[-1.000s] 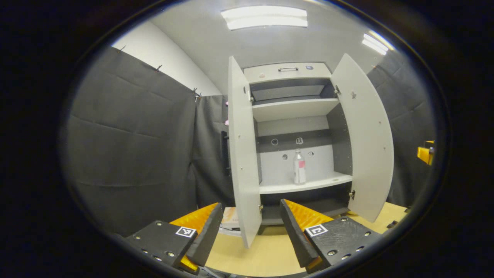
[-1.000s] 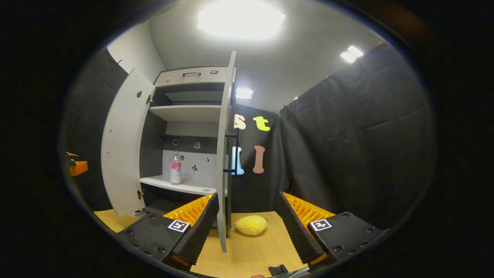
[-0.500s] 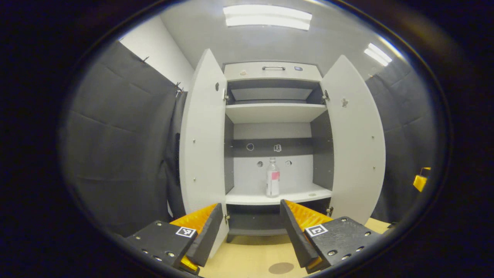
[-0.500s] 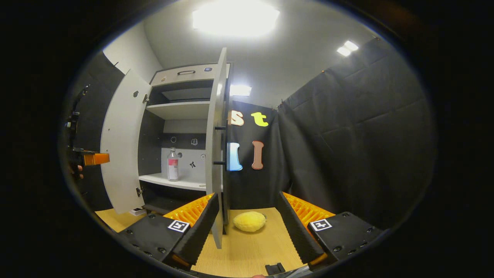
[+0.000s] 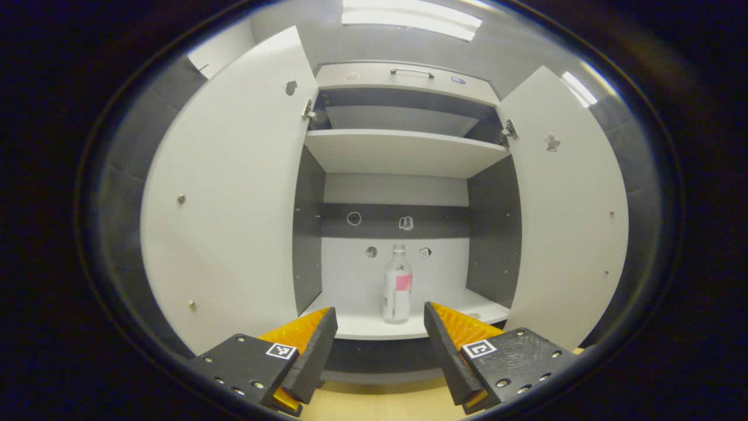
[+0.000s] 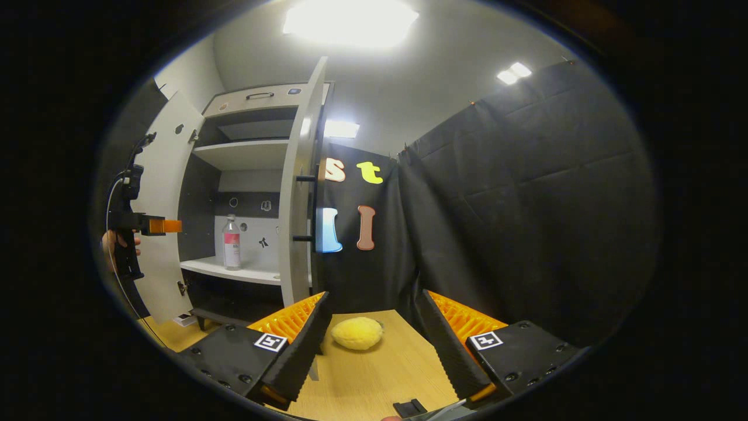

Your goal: Grasp the bottle in the cabinet with the left hand and place it on the coaster, then close the right door with the right hand and the left door with the left hand.

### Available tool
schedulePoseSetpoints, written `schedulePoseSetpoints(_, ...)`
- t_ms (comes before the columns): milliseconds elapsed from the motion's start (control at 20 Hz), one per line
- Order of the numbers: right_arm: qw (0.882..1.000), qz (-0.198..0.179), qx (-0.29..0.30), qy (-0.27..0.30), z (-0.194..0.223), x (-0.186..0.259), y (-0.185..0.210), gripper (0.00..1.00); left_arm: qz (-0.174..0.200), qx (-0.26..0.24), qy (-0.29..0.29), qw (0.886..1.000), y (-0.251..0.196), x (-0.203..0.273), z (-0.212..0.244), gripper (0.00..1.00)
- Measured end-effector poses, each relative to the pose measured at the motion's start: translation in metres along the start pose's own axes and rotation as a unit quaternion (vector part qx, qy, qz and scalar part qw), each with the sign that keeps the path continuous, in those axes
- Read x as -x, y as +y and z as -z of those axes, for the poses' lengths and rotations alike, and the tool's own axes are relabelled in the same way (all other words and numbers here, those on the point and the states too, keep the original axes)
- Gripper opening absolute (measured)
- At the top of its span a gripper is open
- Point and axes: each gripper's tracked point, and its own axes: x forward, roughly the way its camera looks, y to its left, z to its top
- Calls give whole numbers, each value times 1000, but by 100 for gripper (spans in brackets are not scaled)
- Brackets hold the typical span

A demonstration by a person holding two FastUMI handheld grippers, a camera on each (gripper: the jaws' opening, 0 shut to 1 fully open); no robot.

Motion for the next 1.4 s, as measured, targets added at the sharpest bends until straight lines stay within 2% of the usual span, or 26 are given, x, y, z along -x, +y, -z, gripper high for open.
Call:
schedulePoseSetpoints(150,1000,20,-8,5,2,-10,3,98,21,-4,12,1000,-6,-48,11,87)
schedulePoseSetpoints(200,1000,27,-9,8,3,-13,3,98,27,-1,14,1000,-8,-62,14,91)
schedulePoseSetpoints(300,999,42,-6,9,4,-17,1,98,40,3,16,999,-14,-87,20,87)
schedulePoseSetpoints(550,997,73,2,15,8,-21,-2,97,56,-5,20,998,-25,-144,34,87)
schedulePoseSetpoints(850,995,90,4,31,20,-25,-2,98,55,-14,37,998,-27,-198,58,87)
schedulePoseSetpoints(1050,995,89,8,39,22,-27,1,97,54,11,54,997,-25,-220,68,87)
schedulePoseSetpoints(1100,995,88,8,39,23,-27,2,98,51,13,63,997,-24,-225,73,94)
schedulePoseSetpoints(1150,995,87,9,40,22,-26,2,98,55,12,73,996,-26,-228,78,86)
schedulePoseSetpoints(1200,995,86,10,40,22,-27,1,98,46,6,73,996,-22,-225,76,85)
schedulePoseSetpoints(1300,996,84,13,39,22,-28,-2,98,52,-5,75,996,-23,-229,78,70)
schedulePoseSetpoints(1350,996,82,13,39,22,-28,-2,98,52,-6,76,996,-23,-229,78,70)
schedulePoseSetpoints(1400,996,79,13,39,22,-28,-1,97,53,-4,76,996,-23,-227,76,76)
